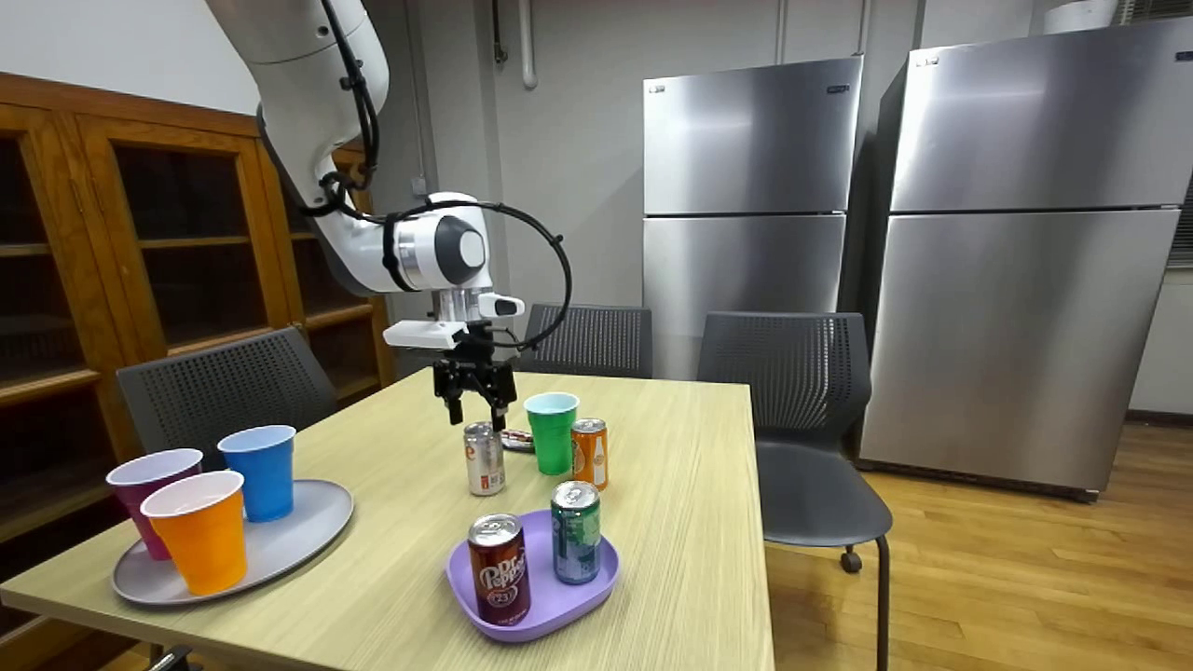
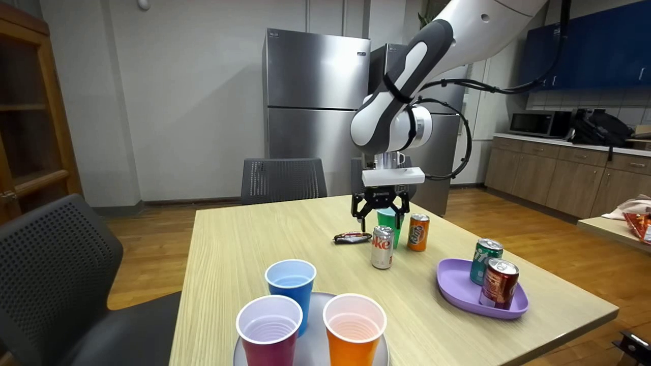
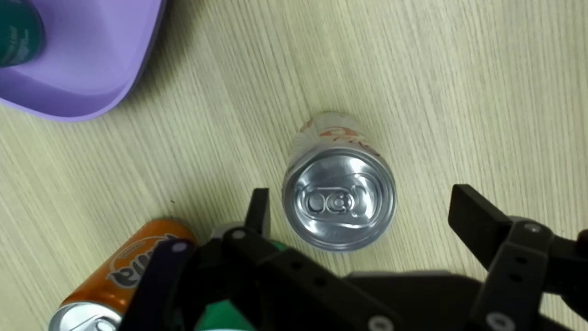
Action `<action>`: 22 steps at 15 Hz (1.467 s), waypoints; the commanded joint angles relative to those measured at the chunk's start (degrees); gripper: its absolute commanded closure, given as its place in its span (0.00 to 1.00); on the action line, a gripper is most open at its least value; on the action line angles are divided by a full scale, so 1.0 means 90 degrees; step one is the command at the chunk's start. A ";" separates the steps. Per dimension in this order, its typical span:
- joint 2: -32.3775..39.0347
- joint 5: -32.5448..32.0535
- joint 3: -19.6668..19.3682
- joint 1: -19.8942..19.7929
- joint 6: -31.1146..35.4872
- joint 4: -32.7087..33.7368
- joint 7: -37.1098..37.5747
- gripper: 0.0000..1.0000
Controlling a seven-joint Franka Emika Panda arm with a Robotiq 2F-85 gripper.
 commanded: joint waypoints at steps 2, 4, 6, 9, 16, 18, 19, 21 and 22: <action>0.0097 0.0028 -0.0073 0.0098 0.0413 -0.0094 0.0095 0.00; 0.0129 0.0014 -0.0079 0.0118 0.0510 -0.0120 0.0065 0.00; 0.0182 0.0049 -0.0051 0.0072 0.0375 -0.0037 -0.0028 0.00; 0.0199 0.0049 -0.0055 0.0072 0.0375 -0.0037 -0.0029 0.00; 0.0211 0.0045 -0.0056 0.0073 0.0392 -0.0041 -0.0033 0.00; 0.0235 0.0041 -0.0070 0.0079 0.0414 -0.0054 -0.0012 0.00; 0.0243 0.0042 -0.0072 0.0076 0.0404 -0.0059 -0.0018 0.00; 0.0240 0.0034 -0.0084 0.0078 0.0417 -0.0081 -0.0019 0.20; 0.0227 0.0032 -0.0089 0.0075 0.0430 -0.0094 -0.0024 0.26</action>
